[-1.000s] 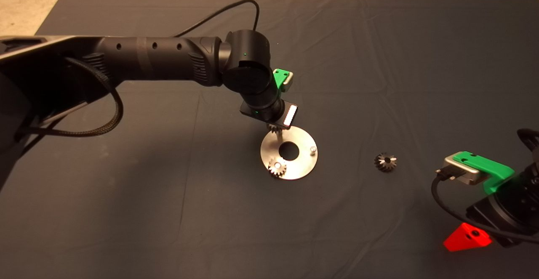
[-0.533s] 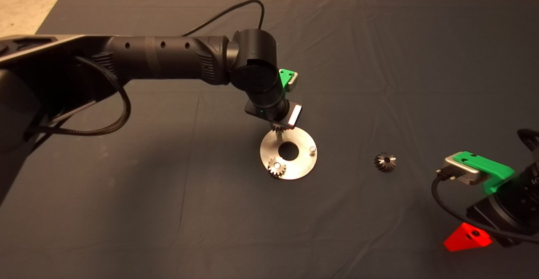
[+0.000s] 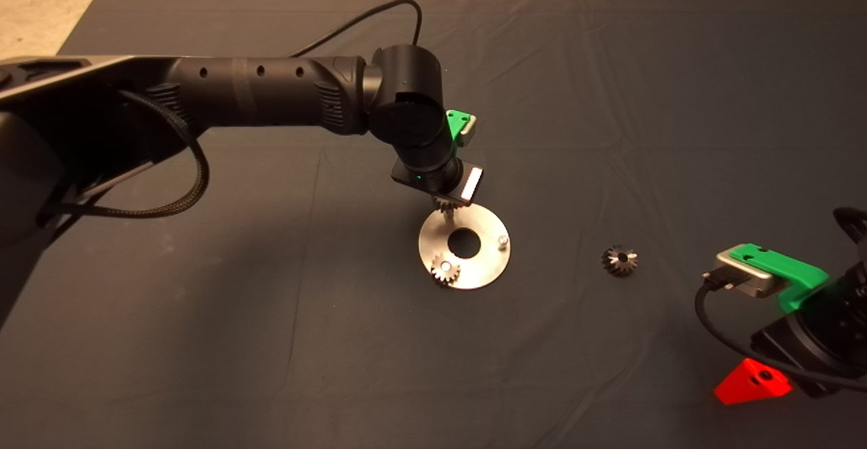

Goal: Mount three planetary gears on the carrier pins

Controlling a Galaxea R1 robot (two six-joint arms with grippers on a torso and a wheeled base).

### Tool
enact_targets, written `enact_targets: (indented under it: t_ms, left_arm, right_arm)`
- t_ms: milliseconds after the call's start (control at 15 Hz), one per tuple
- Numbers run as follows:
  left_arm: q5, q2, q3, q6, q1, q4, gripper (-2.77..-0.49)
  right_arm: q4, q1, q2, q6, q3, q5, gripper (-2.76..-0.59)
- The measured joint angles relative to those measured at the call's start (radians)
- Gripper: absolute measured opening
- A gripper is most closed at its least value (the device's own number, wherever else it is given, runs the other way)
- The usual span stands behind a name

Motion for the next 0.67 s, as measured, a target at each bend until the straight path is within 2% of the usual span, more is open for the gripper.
enact_targets:
  t_ms: [267, 467, 667]
  left_arm:
    - [0.000, 0.000, -0.040, 0.017, 0.000, -0.003, -2.54]
    - [0.000, 0.005, -0.048, 0.020, 0.001, -0.017, -2.54]
    - [0.000, 0.019, -0.059, 0.024, 0.001, -0.018, -2.55]
  right_arm:
    - [0.000, 0.000, 0.000, 0.000, 0.000, 0.000, -0.61]
    - [0.000, 0.000, 0.000, 0.000, 0.000, 0.001, -0.61]
    - [0.000, 0.000, 0.000, 0.000, 0.000, 0.000, -0.61]
